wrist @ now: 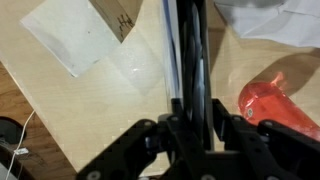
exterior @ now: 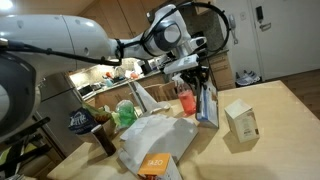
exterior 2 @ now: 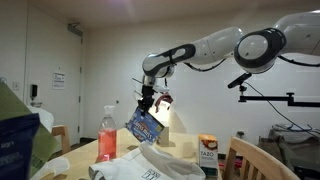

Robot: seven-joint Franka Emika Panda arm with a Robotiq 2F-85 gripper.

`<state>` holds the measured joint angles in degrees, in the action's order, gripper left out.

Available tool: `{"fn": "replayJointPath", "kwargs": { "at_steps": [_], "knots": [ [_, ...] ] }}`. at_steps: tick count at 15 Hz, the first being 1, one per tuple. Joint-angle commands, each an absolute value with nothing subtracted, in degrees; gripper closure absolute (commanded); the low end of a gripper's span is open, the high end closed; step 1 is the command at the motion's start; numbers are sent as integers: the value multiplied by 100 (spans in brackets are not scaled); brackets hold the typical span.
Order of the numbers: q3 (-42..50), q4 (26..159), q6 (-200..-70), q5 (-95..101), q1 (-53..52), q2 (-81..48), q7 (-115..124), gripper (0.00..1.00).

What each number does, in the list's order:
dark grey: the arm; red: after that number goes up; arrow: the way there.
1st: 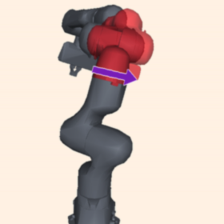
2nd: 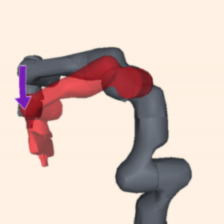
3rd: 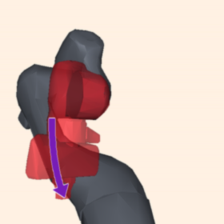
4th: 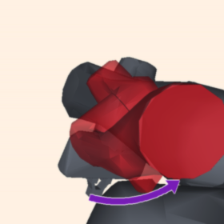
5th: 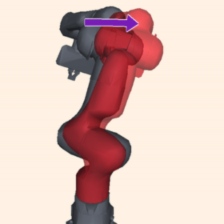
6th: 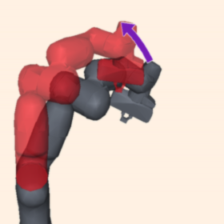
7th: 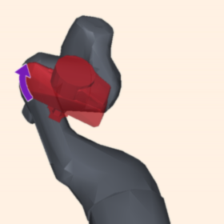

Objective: Move the blue box forward then move the beige box forward then move the white box forward then move the white bag to the right and put it upright

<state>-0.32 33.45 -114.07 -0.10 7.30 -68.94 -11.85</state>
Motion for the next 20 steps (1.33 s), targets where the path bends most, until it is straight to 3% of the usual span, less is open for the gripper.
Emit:
{"fn": "replayJointPath", "kwargs": {
  "at_steps": [1,6,9,10,12,20],
  "knots": [
    [-5,3027,-11084,-6,732,-7047,-1089,33],
    [26,3056,-10956,33,731,-7036,-1092,0],
    [205,3135,-10996,261,583,-6877,-1002,0],
    [221,3135,-11039,317,559,-6839,-976,25],
    [292,3113,-11098,400,490,-6789,-954,32],
    [185,3309,-11188,327,481,-6820,-1002,95]
  ]
}}
